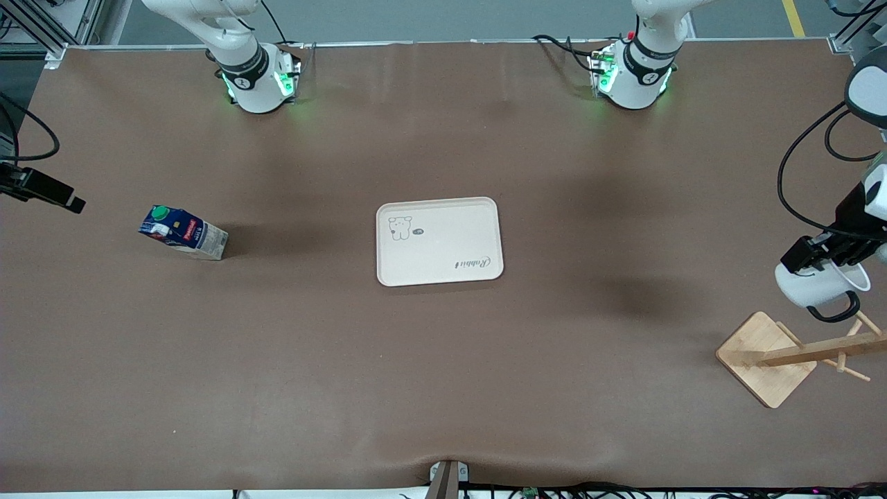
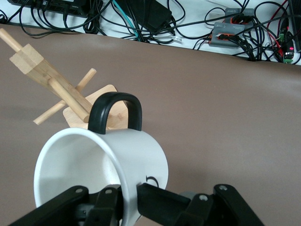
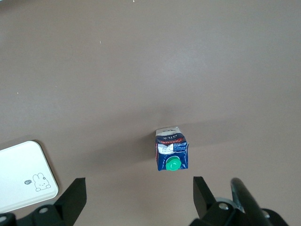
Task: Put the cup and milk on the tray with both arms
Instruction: 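Lift the white mug off the stand peg with the left gripper, then carry the mug onto the tray while the right gripper reaches the milk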
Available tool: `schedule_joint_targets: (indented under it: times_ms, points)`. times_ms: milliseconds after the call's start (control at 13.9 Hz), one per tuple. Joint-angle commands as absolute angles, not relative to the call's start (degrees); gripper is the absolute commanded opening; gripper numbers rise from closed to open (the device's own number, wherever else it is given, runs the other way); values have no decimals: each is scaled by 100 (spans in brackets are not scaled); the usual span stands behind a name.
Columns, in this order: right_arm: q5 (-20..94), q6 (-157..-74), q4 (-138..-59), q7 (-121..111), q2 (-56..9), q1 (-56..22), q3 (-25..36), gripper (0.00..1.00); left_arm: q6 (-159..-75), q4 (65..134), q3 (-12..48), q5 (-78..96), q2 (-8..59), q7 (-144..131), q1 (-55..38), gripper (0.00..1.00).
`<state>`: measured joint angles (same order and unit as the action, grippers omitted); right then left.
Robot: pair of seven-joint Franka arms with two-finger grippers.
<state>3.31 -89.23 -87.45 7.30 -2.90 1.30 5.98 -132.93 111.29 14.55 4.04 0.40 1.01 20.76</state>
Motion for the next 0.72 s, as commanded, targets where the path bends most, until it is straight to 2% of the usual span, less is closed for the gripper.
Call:
schedule_joint_targets:
  times_ms: [0, 359, 645]
  points:
    - [413, -8859, -8578, 747, -378, 193, 563, 100, -12991, 11145, 1581, 457, -141, -166, 2083, 0]
    - [422, -8859, -8578, 747, -387, 176, 562, 100, -12709, 11153, 2161, 431, -132, -1132, 2074, 0]
    - [422, -8859, -8578, 747, -387, 176, 562, 100, -12507, 11180, 2846, 178, -35, -1948, 2048, 0]
